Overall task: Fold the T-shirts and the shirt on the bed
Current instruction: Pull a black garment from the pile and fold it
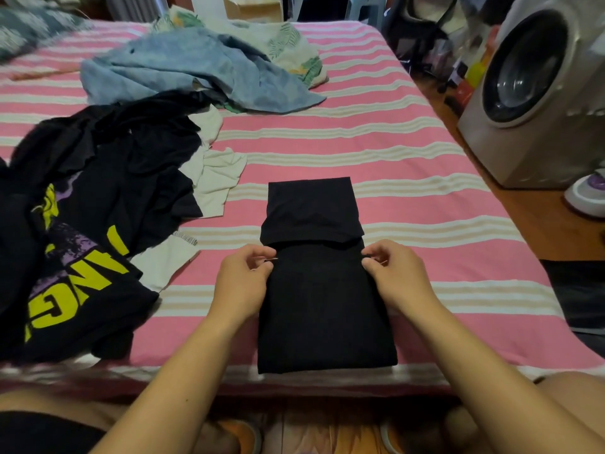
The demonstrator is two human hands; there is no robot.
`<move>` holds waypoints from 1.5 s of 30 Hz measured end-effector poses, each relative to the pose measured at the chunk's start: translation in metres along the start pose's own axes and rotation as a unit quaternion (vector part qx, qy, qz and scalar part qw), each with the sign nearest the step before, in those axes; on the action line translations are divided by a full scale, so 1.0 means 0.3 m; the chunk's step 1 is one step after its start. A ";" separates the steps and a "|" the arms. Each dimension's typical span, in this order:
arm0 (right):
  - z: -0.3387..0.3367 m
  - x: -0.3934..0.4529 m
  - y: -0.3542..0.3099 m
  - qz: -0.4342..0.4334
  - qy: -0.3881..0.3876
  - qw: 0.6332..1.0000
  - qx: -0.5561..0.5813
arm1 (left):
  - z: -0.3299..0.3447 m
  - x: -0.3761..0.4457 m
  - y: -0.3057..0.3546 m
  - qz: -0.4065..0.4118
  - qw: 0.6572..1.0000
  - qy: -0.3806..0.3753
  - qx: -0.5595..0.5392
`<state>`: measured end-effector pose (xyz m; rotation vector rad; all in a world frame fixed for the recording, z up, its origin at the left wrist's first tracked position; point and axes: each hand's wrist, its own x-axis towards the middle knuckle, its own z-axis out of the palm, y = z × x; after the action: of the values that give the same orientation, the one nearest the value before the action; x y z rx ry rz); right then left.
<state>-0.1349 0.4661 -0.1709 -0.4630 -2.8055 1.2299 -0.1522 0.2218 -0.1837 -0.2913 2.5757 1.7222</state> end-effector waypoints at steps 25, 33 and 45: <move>-0.035 -0.141 0.095 -0.381 -0.196 0.859 -0.281 | -0.104 -0.197 -0.087 0.366 0.792 -0.279 0.401; 0.003 -0.052 0.046 -0.369 -0.140 0.866 -0.307 | -0.058 -0.174 -0.156 0.392 0.693 -0.272 0.540; 0.102 0.075 -0.011 -0.211 -0.079 0.934 -0.276 | -0.093 -0.198 -0.122 0.423 0.686 -0.226 0.548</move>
<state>-0.1621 0.4488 -0.1911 0.2422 -3.1233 0.4055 -0.0854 0.1909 -0.1987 1.3036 2.8215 -0.1453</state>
